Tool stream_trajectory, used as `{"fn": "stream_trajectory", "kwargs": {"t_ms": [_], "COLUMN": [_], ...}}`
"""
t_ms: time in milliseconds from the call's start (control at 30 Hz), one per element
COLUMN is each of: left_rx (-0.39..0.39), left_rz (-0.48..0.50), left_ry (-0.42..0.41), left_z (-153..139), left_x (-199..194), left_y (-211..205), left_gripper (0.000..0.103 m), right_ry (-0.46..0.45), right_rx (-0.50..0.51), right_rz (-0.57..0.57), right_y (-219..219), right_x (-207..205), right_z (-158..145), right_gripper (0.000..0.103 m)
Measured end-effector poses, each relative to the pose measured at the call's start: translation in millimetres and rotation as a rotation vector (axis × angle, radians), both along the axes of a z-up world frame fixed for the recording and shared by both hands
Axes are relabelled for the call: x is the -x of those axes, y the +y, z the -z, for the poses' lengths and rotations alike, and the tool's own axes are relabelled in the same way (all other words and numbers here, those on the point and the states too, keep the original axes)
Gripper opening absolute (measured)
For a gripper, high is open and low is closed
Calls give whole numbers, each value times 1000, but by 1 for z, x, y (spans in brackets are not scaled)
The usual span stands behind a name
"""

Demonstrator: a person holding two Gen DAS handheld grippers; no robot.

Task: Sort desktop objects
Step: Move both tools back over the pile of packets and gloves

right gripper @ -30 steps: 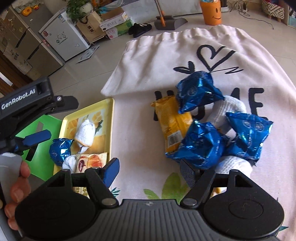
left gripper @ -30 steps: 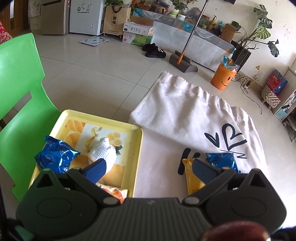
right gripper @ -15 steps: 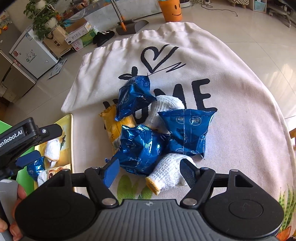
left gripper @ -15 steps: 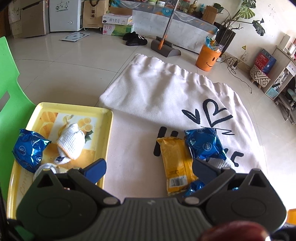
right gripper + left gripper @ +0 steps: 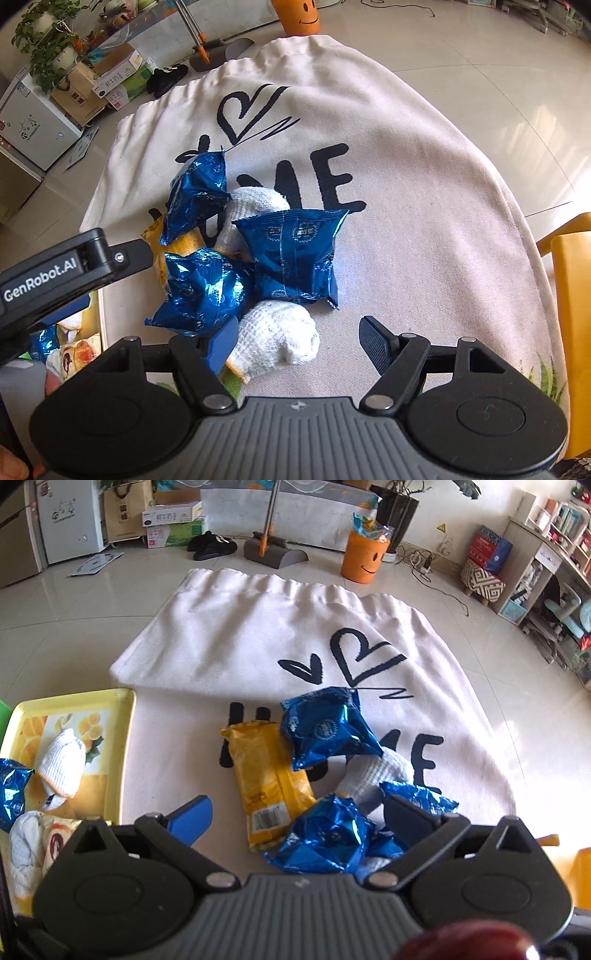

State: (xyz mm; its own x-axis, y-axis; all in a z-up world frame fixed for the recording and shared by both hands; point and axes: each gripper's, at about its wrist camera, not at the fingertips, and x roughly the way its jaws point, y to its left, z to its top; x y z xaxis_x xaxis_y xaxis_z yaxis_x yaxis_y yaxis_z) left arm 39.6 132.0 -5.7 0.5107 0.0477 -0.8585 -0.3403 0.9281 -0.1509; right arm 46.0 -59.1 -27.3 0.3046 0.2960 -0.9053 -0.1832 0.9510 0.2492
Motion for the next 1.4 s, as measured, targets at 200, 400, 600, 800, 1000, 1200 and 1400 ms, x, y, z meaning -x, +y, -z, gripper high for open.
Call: {"fn": "stream_trajectory", "kwargs": {"t_ms": [200,400,600,800,1000,1200,1400], "left_rx": [-61,-123,-154,-160,-185,-202,-184], "left_rz": [85,125,104,76,98,121,103], "left_ry": [15,59,71,106,126,128,130], "left_z": [5,25,35,46,55,49,40], "left_x": [-17,-27,-36,-40,-37,-22,0], "left_y": [-27,-35,-25,-16,-21,-17,-4], "left_gripper": [102,102,102,102,102,102,102], "right_ry": [29,59,73,76,53,-3,9], "right_rx": [-26,-77,-78,-85,-31,63,137], "right_rz": [-24,-47,-60,-70,-79,-10,111], "right_y": [-9,-4,3,15,24,-1,-30], "right_x": [5,5,3,-1,0,-3,-11], "right_z": [8,21,39,49,56,39,33], "right_gripper": [73,73,73,73,79,82,82]}}
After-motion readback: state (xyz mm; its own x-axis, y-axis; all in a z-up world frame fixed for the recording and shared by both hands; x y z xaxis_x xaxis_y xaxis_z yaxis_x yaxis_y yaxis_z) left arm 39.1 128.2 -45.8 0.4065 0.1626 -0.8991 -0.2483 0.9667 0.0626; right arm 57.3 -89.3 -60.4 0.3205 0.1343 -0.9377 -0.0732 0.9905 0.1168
